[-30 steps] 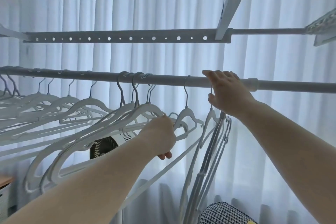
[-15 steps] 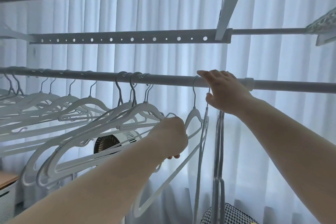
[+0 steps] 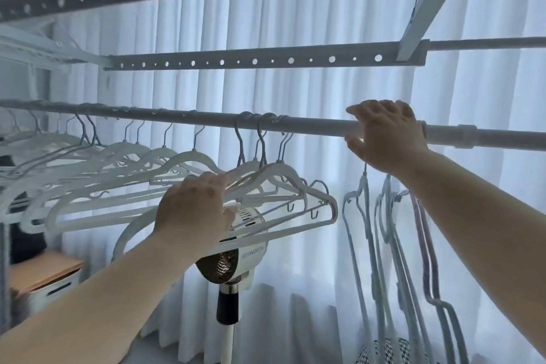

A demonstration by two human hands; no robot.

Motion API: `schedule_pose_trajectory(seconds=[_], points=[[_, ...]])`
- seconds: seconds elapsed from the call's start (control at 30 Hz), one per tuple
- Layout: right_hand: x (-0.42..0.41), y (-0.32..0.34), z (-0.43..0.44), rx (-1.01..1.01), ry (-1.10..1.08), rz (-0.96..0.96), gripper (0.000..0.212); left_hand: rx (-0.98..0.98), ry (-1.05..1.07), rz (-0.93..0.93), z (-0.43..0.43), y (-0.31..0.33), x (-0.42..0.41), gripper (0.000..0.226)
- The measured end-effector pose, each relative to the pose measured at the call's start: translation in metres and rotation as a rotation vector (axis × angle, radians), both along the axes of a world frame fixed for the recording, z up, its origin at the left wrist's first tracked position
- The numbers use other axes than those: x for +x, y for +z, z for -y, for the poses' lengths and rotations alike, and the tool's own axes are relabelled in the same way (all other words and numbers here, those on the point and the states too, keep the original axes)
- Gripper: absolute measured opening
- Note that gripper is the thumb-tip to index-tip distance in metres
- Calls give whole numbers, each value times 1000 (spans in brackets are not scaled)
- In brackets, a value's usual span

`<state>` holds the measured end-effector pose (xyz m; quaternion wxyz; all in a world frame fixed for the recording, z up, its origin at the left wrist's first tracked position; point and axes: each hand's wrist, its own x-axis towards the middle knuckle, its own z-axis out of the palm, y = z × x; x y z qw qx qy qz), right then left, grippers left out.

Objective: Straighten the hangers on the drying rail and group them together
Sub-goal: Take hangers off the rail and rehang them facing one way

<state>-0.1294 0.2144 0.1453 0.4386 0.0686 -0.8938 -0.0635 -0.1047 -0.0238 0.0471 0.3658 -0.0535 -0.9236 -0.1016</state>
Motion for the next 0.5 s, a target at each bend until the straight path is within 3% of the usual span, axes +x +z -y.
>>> schedule_pose_trajectory(seconds=[0.23,0.5], points=[[-13,2,5,32,-78,-12,25,-150,117,-55,20,-12,-8,33],[-12,0,1,66,-26,-55,24,-88,61,-118,29,-11,-10,24]])
